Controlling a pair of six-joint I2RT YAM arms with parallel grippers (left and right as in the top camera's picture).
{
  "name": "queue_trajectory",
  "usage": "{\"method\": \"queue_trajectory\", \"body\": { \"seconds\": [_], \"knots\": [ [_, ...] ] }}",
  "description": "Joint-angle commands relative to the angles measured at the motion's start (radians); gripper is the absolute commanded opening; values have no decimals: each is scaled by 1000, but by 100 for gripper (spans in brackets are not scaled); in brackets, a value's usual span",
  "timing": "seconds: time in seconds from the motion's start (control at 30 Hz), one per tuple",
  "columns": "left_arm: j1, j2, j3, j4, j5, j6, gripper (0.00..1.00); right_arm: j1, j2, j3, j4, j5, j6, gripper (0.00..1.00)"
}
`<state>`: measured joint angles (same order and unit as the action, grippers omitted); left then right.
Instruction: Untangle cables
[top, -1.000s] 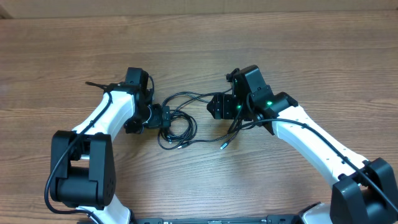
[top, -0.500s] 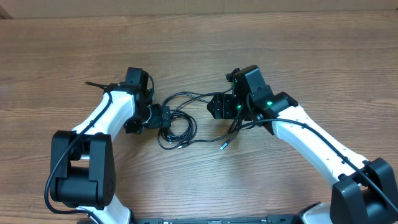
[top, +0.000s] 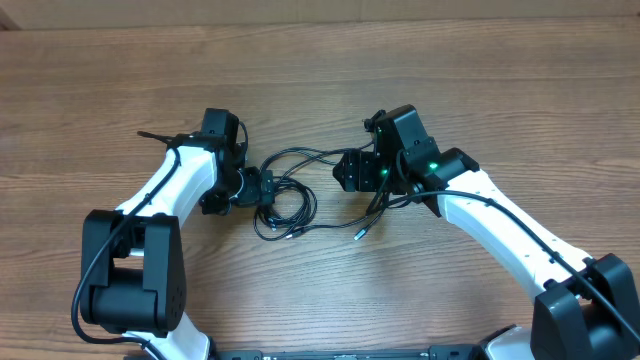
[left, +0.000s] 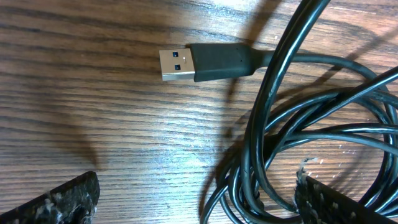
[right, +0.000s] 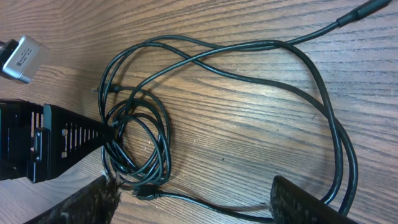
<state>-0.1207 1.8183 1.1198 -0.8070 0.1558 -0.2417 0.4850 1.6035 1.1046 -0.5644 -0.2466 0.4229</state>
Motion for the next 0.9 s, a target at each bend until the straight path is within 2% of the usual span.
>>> {"method": "queue_trajectory", "body": {
  "seconds": [0.0,0.87],
  "knots": [
    [-4,2,-4,2,1,-13,100,-5,-6,12,6,11,3,77],
    [-4,2,-4,2,1,-13,100,-5,-6,12,5,11,3,81]
  ]
}}
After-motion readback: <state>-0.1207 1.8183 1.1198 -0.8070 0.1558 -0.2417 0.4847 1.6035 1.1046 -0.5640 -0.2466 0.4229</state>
